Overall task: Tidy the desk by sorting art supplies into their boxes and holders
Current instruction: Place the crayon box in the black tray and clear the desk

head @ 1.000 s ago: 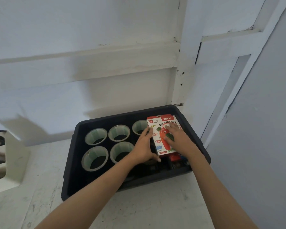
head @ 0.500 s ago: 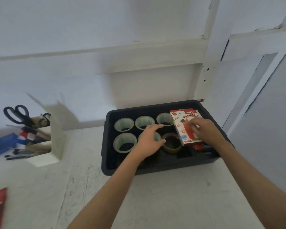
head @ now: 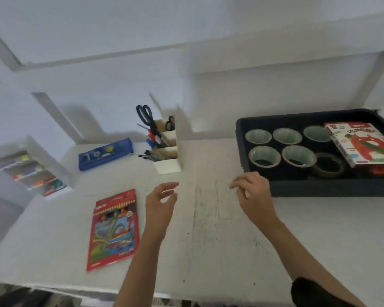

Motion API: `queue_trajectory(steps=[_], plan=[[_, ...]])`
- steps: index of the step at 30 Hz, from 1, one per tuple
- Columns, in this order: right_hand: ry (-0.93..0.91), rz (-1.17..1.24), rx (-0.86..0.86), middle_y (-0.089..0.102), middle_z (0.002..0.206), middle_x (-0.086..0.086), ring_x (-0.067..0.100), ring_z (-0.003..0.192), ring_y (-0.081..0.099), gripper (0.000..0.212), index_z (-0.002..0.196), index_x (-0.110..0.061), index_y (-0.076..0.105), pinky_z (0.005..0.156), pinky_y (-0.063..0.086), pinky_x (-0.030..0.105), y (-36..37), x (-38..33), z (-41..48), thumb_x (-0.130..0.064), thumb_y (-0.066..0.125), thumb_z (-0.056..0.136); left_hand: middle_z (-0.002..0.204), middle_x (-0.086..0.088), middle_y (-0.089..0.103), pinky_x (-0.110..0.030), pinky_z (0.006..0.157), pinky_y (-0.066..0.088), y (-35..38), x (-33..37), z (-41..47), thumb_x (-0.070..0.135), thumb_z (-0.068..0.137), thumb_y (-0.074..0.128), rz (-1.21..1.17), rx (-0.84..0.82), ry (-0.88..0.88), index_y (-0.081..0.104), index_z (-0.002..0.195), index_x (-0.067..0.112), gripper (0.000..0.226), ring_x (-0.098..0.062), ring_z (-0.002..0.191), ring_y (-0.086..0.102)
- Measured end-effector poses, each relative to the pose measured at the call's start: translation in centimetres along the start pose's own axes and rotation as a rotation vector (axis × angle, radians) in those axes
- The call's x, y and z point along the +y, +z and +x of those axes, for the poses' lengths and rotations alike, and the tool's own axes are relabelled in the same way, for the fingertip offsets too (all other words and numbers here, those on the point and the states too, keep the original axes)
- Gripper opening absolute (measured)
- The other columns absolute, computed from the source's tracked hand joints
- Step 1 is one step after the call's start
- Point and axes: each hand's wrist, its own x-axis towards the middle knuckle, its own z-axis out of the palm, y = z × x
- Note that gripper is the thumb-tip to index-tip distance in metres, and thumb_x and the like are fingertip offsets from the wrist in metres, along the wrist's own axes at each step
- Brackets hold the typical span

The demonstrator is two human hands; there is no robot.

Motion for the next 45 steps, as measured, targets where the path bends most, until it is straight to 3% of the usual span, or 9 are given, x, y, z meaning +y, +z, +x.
queue_trajectory(steps=[5,9,14,17,25,32,35,39,45], plan=[[-0.116,0.068,-0.098,0.066,0.083,0.005,0.016,0.088,0.056,0.017,0.07,-0.008,0.068,0.078,0.048,0.032,6.6,-7.2,-0.6,0.007,0.062,0.073,0.094,0.0,0.068,-0.024,0.07,0.051,-10.8,-5.5,0.0,0.001,0.087,0.059,0.073,0.197,-0.084,0.068,0.092,0.02,0.022,-0.018,0.091,0.064],[-0.073,0.234,-0.321,0.066,0.081,0.003,0.009,0.086,0.05,0.019,0.07,-0.01,0.068,0.072,0.049,0.03,12.1,-12.0,-3.0,0.006,0.058,0.071,0.113,-0.009,0.06,-0.021,0.065,0.048,-17.2,-10.4,-0.3,0.01,0.088,0.061,0.248,0.286,-0.18,0.066,0.103,0.015,0.017,-0.015,0.094,0.057],[0.141,0.156,-0.513,0.057,0.122,0.009,0.02,0.116,0.047,0.029,0.117,-0.004,0.061,0.095,0.035,0.017,17.6,-16.6,-5.5,-0.004,0.052,0.089,0.133,-0.014,0.043,-0.044,0.099,0.041,-21.1,-14.4,-0.3,0.025,0.089,0.06,0.553,0.255,-0.315,0.051,0.131,0.013,0.044,-0.029,0.125,0.039],[0.228,-0.028,-0.587,0.035,0.147,0.006,0.02,0.134,0.028,0.045,0.138,-0.007,0.04,0.108,0.027,0.026,19.1,-18.5,-5.6,-0.024,0.045,0.097,0.137,-0.011,0.039,-0.045,0.103,0.036,-21.4,-14.8,0.0,0.025,0.091,0.057,0.582,0.204,-0.288,0.048,0.134,0.013,0.046,-0.027,0.128,0.033],[0.35,-0.194,-0.692,0.01,0.157,0.004,0.023,0.144,0.006,0.058,0.147,-0.018,0.022,0.115,0.014,0.04,19.8,-21.3,-5.8,-0.044,0.038,0.097,0.142,-0.011,0.035,-0.045,0.108,0.032,-20.3,-13.9,1.3,0.028,0.091,0.056,0.577,0.135,-0.279,0.053,0.13,0.012,0.042,-0.026,0.134,0.029],[0.475,-0.017,-0.569,0.042,0.14,0.002,0.019,0.133,0.029,0.05,0.13,-0.014,0.044,0.106,0.03,0.036,20.3,-21.6,-4.8,-0.041,0.056,0.09,0.129,-0.01,0.047,-0.04,0.09,0.05,-19.3,-13.0,2.0,0.023,0.092,0.057,0.331,0.116,-0.25,0.046,0.13,0.01,0.041,-0.025,0.115,0.049],[0.606,0.232,-0.46,0.054,0.122,0.003,0.015,0.112,0.052,0.036,0.117,-0.017,0.043,0.09,0.049,0.032,19.9,-21.8,-4.5,-0.028,0.062,0.089,0.113,0.001,0.054,-0.019,0.061,0.051,-18.5,-11.8,2.0,0.019,0.094,0.057,0.139,0.103,-0.243,0.043,0.127,0.015,0.036,-0.01,0.087,0.061],[0.723,0.592,-0.312,0.06,0.103,-0.001,0.006,0.08,0.066,0.032,0.11,-0.018,0.036,0.06,0.056,0.019,17.2,-21.5,-2.9,-0.014,0.061,0.09,0.107,0.005,0.053,-0.008,0.049,0.044,-17.0,-9.4,2.2,0.019,0.093,0.059,0.03,0.097,-0.166,0.043,0.124,0.02,0.035,0.0,0.075,0.057],[0.737,0.66,-0.123,0.063,0.105,0.002,0.012,0.084,0.069,0.035,0.108,-0.021,0.038,0.063,0.059,0.028,10.8,-17.9,-0.5,-0.014,0.065,0.087,0.092,0.013,0.053,-0.008,0.046,0.045,-11.9,-3.7,2.9,0.018,0.09,0.063,-0.061,0.011,-0.071,0.041,0.116,0.029,0.036,-0.002,0.073,0.059]])
